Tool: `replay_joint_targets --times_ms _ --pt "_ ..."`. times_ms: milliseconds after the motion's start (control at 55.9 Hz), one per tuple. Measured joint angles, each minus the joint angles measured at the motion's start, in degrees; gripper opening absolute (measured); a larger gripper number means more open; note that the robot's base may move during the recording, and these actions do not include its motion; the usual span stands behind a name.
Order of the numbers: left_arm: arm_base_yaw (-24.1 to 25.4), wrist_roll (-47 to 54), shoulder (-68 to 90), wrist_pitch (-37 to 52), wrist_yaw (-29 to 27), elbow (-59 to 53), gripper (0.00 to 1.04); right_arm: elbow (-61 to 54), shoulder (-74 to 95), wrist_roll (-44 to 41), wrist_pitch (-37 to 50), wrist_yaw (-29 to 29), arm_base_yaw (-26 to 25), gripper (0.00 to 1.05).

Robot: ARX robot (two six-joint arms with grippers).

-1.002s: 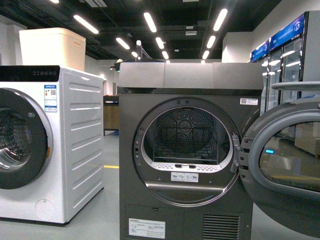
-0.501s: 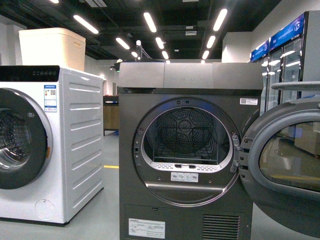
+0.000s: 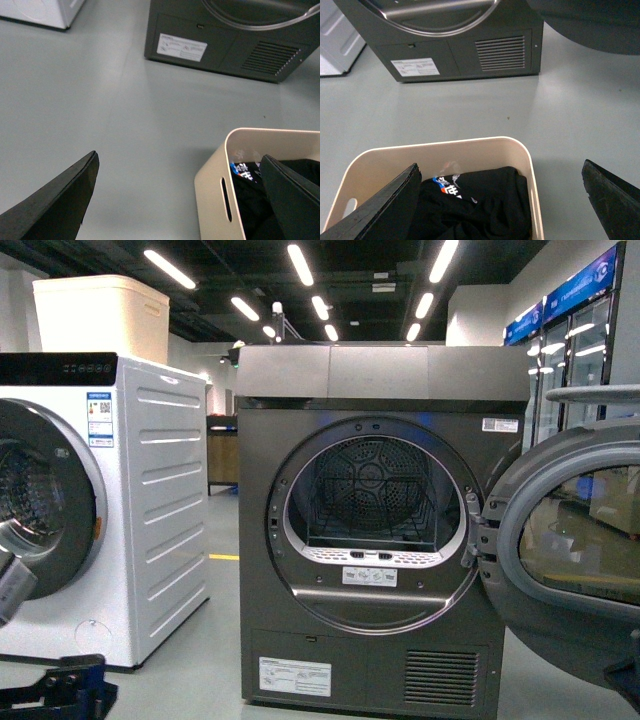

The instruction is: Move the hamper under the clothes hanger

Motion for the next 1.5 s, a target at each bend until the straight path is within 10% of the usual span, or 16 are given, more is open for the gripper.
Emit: replay_joint_targets --times_ms 1504 --pt "-11.91 -5.14 42.31 -14.53 -8.96 29.64 0.98 32.76 41.94 -15.74 -23.06 4.44 -6.43 0.97"
